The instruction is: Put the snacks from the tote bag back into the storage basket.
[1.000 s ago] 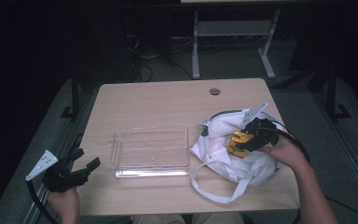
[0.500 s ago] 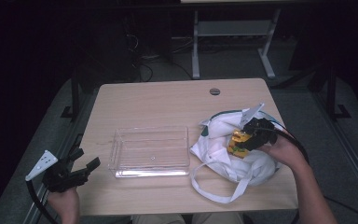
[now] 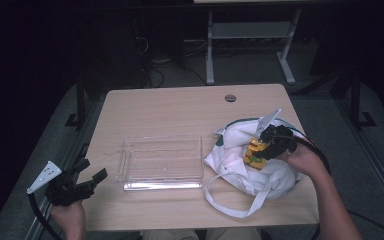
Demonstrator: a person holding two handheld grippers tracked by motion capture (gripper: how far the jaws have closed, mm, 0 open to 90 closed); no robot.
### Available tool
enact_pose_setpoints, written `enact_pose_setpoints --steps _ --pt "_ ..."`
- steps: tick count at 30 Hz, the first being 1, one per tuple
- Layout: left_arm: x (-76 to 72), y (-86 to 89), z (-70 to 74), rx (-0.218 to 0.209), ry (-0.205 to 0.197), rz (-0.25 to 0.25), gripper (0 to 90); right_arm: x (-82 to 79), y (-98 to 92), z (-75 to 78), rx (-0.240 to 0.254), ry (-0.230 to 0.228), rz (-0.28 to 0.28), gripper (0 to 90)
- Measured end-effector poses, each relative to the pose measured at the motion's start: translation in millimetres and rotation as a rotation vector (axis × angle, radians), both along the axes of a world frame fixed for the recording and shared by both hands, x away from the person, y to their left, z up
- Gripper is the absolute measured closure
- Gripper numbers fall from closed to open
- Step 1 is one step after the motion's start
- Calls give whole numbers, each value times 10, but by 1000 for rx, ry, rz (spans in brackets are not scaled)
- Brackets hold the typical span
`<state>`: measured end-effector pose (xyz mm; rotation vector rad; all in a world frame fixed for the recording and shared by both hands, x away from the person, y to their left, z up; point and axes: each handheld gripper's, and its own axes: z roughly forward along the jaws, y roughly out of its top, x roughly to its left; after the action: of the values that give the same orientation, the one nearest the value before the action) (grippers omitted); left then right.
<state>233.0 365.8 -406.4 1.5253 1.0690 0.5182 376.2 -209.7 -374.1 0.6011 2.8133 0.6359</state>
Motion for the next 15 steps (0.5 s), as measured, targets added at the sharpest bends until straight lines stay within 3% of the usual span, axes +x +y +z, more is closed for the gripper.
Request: enact_pose_setpoints --steps 7,15 --pt "0 -5 -1 -2 -1 -1 124 32 1 14 3 13 2 514" --pt "0 -2 -2 -2 -1 1 125 60 -46 40 40 36 -5 518"
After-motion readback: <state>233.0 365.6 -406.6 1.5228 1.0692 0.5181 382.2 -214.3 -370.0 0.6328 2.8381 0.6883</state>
